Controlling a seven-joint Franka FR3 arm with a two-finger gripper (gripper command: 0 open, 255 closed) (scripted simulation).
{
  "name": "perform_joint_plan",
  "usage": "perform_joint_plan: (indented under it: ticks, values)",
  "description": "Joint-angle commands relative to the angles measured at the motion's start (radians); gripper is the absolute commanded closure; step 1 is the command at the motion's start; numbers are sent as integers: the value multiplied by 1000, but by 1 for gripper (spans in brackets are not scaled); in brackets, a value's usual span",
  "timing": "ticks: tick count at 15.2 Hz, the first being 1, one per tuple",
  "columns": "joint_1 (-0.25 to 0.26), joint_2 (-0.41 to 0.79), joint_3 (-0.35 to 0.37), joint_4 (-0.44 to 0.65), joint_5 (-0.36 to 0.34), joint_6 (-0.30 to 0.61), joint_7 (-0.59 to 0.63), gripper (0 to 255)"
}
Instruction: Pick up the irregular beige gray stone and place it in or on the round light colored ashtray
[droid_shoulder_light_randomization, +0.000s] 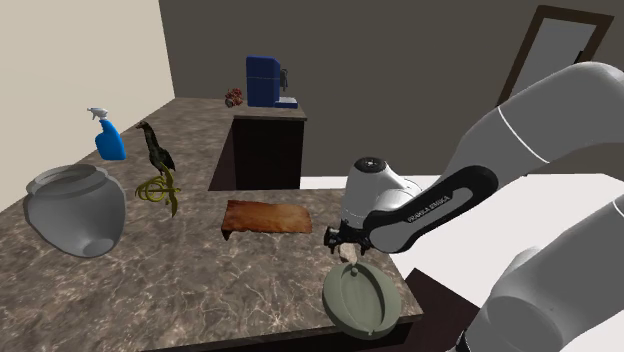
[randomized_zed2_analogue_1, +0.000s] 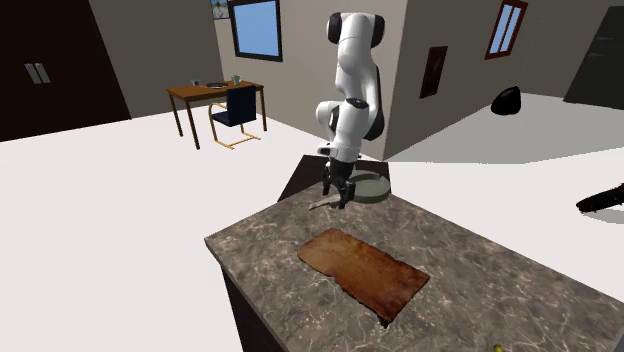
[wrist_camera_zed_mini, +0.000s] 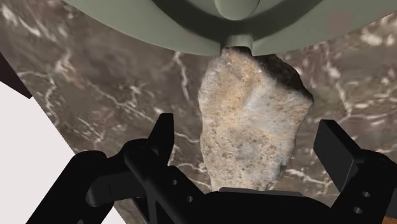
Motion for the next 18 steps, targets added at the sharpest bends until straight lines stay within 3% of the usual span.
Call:
perform_joint_plan:
  ticks: [1,6,7,16,18]
  values:
    - [-3,6,1,-1,-4,8,3,0]
    - [-3,5,1,-1,-4,7,3,0]
    - [-3,5,1,-1,-4,7,3,255]
    - [-3,6,1,-1,-4,8,3,255]
    - [10,-25,-7,5,16,-28,-16,255]
